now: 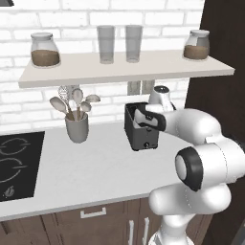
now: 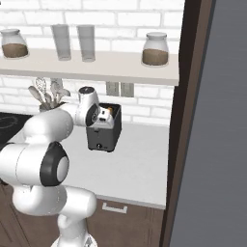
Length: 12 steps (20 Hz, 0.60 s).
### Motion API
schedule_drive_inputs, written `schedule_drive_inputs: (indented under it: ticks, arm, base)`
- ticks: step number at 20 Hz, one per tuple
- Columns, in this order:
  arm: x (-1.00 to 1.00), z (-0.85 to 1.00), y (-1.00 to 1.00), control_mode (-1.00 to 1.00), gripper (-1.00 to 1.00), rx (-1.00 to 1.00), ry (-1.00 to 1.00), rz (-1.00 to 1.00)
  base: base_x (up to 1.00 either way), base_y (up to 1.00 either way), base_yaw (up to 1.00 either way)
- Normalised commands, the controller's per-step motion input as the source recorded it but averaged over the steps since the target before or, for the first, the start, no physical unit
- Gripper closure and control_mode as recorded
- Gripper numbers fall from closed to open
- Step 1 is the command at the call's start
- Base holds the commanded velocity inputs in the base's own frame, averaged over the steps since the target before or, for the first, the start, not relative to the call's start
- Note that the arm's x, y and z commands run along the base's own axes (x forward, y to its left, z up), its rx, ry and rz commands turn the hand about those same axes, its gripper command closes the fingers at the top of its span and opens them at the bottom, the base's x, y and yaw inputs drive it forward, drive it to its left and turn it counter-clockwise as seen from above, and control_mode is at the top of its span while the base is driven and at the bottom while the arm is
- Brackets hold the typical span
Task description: Start the toaster. Once the lever pops up, take the bread to the plate on the dining counter.
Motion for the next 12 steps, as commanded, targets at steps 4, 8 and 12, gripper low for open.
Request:
schedule_drive_inputs:
  ticks: [4, 8, 12]
  arm:
    - [0.25, -0.19, -0.04, -1.0, 1.0, 0.0, 0.0, 0.0]
    - [0.23, -0.22, 0.0, -1.0, 1.0, 0.0, 0.0, 0.0]
    - [0.11, -0.34, 0.0, -1.0, 1.0, 0.0, 0.0, 0.0]
  base:
    - [0.0, 0.0, 0.0]
    - [0.0, 0.0, 0.0]
    - [0.0, 0.0, 0.0]
